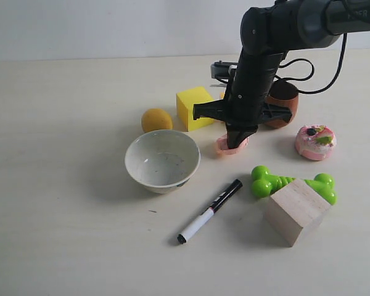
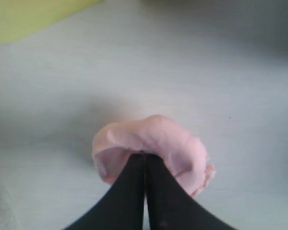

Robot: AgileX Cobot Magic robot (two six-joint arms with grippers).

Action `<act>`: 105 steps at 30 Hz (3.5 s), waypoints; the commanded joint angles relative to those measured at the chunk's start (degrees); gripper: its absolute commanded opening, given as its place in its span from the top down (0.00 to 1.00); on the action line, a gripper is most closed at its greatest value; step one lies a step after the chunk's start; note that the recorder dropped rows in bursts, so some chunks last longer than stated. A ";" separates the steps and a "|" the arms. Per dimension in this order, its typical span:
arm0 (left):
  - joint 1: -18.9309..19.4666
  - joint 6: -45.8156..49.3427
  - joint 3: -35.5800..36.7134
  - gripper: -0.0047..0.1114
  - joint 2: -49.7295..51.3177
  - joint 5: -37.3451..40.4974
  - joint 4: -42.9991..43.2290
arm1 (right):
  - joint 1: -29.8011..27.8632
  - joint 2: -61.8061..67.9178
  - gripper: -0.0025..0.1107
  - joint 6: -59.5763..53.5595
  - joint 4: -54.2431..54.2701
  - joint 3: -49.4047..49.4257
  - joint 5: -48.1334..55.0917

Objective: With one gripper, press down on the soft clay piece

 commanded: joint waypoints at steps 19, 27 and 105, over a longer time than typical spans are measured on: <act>-0.29 -0.33 -0.15 0.96 -0.31 -0.54 -0.09 | -0.13 -0.21 0.62 6.08 -0.91 -0.28 0.88; -0.29 -0.33 -0.15 0.96 -0.31 -0.54 -0.09 | -0.13 -0.21 0.98 6.63 -1.38 -0.28 1.17; -0.29 -0.33 -0.15 0.96 -0.31 -0.54 -0.09 | -0.13 3.09 0.67 6.29 -1.94 -0.28 1.11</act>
